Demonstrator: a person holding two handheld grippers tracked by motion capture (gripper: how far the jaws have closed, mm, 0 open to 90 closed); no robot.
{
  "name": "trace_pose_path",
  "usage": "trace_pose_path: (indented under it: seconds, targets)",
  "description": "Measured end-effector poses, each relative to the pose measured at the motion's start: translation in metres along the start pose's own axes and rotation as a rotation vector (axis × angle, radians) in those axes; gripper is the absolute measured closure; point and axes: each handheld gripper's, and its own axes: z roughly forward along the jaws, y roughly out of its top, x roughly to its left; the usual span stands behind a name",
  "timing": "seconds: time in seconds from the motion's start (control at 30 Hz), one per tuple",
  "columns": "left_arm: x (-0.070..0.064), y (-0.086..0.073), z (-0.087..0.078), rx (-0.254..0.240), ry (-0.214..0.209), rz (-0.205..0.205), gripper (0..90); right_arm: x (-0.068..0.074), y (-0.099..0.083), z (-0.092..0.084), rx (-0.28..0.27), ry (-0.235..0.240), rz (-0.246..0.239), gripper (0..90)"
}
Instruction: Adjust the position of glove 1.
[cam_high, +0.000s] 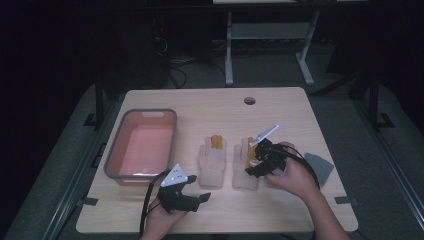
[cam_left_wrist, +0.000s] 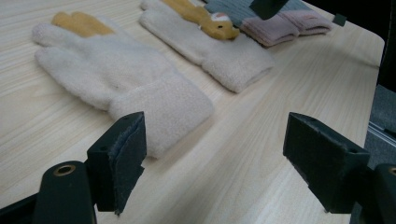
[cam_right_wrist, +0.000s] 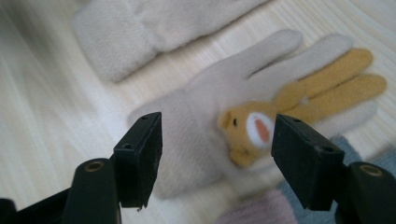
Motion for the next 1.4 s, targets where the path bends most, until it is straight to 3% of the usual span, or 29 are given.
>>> trace_pose_path:
  seconds: [0.2,0.3,0.63,0.8,1.03,1.27,1.4]
  targets:
    - [0.002,0.001,-0.002,-0.014,0.005,-0.005,21.6,-0.009,0.005,0.012,0.039,-0.016,0.020,38.7]
    - [0.003,0.000,-0.001,-0.007,0.006,-0.009,21.6,-0.014,0.006,0.023,0.074,-0.056,0.022,39.6]
    - [0.001,-0.001,0.002,0.001,0.002,0.000,21.5,-0.011,0.008,0.047,0.157,-0.089,0.014,47.9]
    - [0.000,-0.001,0.004,0.000,-0.003,-0.008,21.5,-0.013,0.004,0.049,0.141,-0.088,0.034,50.2]
    - [-0.001,-0.002,0.004,-0.007,-0.009,-0.017,21.5,-0.009,-0.002,0.050,0.104,-0.123,0.037,52.1]
    - [-0.001,-0.001,0.002,-0.033,-0.004,-0.008,21.5,-0.011,-0.007,0.050,0.068,-0.115,0.059,52.2]
    - [0.000,-0.001,0.002,-0.037,-0.003,-0.011,21.6,-0.010,-0.007,0.050,0.075,-0.116,0.059,52.3]
